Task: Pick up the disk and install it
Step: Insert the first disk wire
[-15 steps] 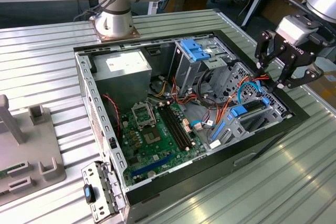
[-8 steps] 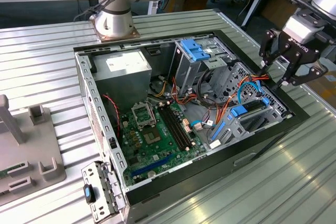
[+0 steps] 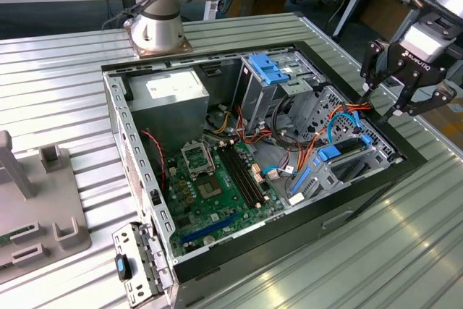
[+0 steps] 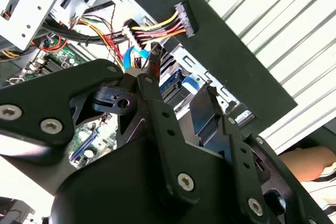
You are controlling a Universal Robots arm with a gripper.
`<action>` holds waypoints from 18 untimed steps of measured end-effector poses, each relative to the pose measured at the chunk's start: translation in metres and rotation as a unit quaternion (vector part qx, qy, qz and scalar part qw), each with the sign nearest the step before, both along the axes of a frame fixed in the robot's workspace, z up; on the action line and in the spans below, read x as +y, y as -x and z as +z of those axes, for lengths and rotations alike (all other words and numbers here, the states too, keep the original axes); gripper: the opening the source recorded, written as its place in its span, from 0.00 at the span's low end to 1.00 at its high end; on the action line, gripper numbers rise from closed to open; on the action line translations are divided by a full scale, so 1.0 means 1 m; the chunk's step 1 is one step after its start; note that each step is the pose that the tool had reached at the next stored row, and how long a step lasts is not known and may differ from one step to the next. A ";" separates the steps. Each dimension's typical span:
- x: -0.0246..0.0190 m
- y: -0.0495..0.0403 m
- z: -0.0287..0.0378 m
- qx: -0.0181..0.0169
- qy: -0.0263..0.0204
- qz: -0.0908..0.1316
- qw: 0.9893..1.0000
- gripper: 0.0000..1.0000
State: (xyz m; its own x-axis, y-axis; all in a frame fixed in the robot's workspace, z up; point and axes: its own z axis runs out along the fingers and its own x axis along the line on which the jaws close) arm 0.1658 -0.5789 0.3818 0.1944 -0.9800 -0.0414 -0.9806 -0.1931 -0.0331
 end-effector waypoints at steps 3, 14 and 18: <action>0.0039 -0.0153 -0.0003 0.000 0.000 0.012 1.000 0.50; 0.0080 -0.0226 -0.0004 0.000 0.000 0.056 0.998 0.50; 0.0081 -0.0238 -0.0011 0.000 0.000 0.098 0.995 0.50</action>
